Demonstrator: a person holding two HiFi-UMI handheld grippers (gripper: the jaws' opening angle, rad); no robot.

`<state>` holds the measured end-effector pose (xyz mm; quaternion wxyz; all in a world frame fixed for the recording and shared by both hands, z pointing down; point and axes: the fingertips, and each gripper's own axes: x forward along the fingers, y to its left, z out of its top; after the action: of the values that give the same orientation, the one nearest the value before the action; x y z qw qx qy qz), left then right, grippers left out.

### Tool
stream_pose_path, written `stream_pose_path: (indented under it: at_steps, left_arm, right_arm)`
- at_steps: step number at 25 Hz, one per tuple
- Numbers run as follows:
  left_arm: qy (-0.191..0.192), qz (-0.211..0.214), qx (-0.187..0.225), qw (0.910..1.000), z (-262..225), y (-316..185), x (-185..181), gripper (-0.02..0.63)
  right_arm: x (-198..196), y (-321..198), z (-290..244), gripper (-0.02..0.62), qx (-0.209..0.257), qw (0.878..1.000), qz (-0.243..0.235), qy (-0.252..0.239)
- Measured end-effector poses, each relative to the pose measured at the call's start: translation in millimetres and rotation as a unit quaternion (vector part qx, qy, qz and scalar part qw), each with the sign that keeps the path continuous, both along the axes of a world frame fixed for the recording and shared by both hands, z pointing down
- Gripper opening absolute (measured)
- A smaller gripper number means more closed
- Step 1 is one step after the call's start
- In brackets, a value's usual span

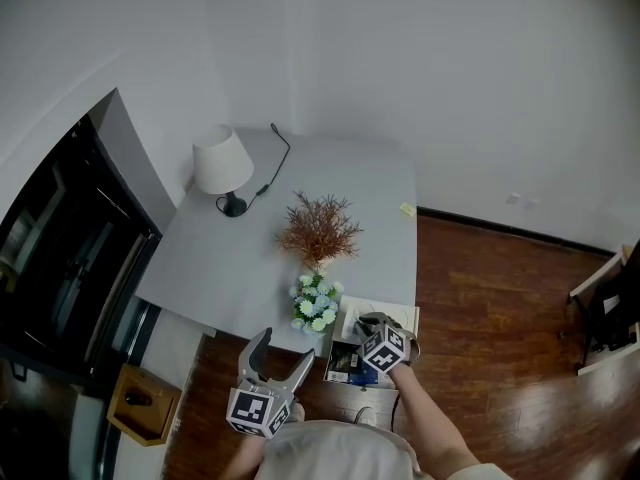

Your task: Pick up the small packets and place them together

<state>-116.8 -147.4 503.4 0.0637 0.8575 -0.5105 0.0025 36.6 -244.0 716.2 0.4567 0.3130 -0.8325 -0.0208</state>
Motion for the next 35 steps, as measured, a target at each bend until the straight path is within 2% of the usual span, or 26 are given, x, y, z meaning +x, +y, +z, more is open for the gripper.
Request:
stream_pose_path:
  at_steps: [5,9,14,21,22,23,24,26,27,28,30,32,34,35]
  left_arm:
    - [-0.002,-0.025,0.004,0.9997,-4.3,5.8,-17.2,0.362]
    - [-0.006,-0.037,0.003,0.9993,-3.1,8.5,-27.5,0.36]
    - [-0.004,-0.038,-0.001,0.9993,-1.1,7.7,-29.3,0.36]
    - [-0.014,-0.012,-0.005,0.9998,1.1,2.8,-13.0,0.36]
    - [-0.012,-0.007,-0.005,0.9999,1.1,2.3,-10.0,0.36]
    - [-0.011,-0.003,-0.004,0.9999,0.3,1.7,-6.8,0.361]
    - [-0.011,0.002,-0.002,0.9999,-1.0,1.1,-3.6,0.36]
    - [-0.009,0.014,0.003,0.9999,-4.6,-0.2,2.7,0.36]
    - [-0.008,0.02,0.005,0.9998,-6.9,-1.3,5.9,0.36]
    - [-0.008,0.026,0.008,0.9996,-9.3,-2.8,9.5,0.36]
    - [-0.008,0.039,0.015,0.9991,-13.7,-6.1,18.1,0.36]
    - [-0.005,0.051,0.023,0.9984,-17.4,-7.7,27.8,0.361]
    - [-0.003,0.062,0.029,0.9976,-21.2,-8.6,37.9,0.364]
    - [-0.003,0.067,0.033,0.9972,-22.6,-9.2,42.6,0.364]
  right_arm:
    - [-12.3,-18.8,22.7,0.044,-0.015,0.997,-0.04,0.061]
    - [-14.6,-22.5,27.1,0.075,-0.003,0.995,-0.055,0.088]
    - [-12.7,-23.3,27.8,0.086,0.017,0.994,-0.053,0.092]
    - [-6.3,-22.1,12.3,0.1,0.072,0.991,-0.07,0.086]
    - [-4.7,-21.5,6.6,0.22,0.078,0.991,-0.068,0.08]
    - [-3.4,-20.0,-3.5,0.31,0.087,0.992,-0.062,0.066]
    - [-2.3,-17.3,-18.9,0.311,0.099,0.993,-0.049,0.036]
    - [2.0,-8.7,-64.7,0.311,0.13,0.989,-0.006,-0.067]
    - [6.8,-3.0,-92.9,0.311,0.145,0.98,0.02,-0.132]
    - [13.8,3.7,-121.9,0.311,0.16,0.966,0.044,-0.197]
    - [31.5,20.0,-174.3,0.311,0.189,0.93,0.079,-0.304]
    - [48.2,40.0,-215.5,0.31,0.221,0.898,0.102,-0.366]
    - [64.7,58.7,-243.6,0.32,0.249,0.872,0.129,-0.402]
    - [73.7,66.7,-252.7,0.363,0.257,0.86,0.147,-0.416]
